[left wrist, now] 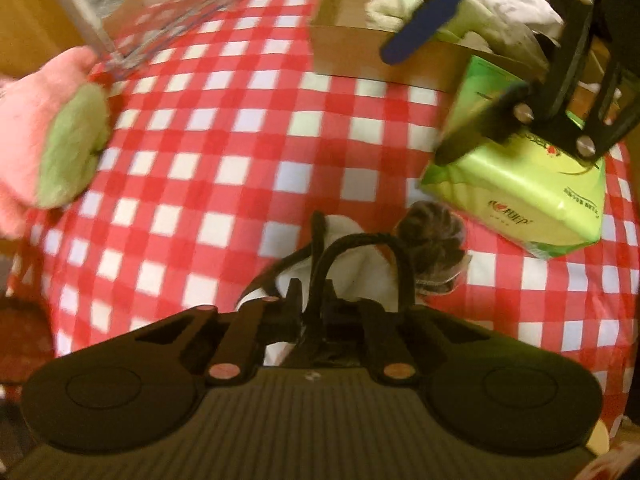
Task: Organize soft objects
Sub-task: 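Grasp the mask strap with the left tool while the right tool grasps a dark item, then carry the mask and dark item over the cardboard tray with both tools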
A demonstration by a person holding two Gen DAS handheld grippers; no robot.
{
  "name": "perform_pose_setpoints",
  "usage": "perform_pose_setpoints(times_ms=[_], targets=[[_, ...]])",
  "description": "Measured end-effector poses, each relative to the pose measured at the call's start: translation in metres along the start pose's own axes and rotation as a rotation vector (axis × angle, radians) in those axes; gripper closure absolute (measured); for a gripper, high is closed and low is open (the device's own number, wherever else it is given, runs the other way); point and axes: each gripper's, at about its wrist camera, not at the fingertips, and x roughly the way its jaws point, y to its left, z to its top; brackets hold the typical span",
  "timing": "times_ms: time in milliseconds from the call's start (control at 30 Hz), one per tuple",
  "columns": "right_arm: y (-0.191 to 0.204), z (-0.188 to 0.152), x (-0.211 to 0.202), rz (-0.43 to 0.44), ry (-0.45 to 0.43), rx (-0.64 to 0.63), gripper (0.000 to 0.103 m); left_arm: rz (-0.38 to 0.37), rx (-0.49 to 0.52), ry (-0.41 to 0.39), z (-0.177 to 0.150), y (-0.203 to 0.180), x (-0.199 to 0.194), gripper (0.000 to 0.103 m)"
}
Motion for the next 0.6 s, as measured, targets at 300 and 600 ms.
perform_pose_setpoints(times_ms=[300,600], targets=[[0.027,0.009,0.021,0.11,0.1,-0.145,0.041,0.121,-0.199,-0.049,-0.026,0.024,-0.033,0.098],[0.057,0.013,0.071,0.13,0.302,-0.303,0.041,0.131,-0.371,-0.094,-0.047,0.035,-0.045,0.098]])
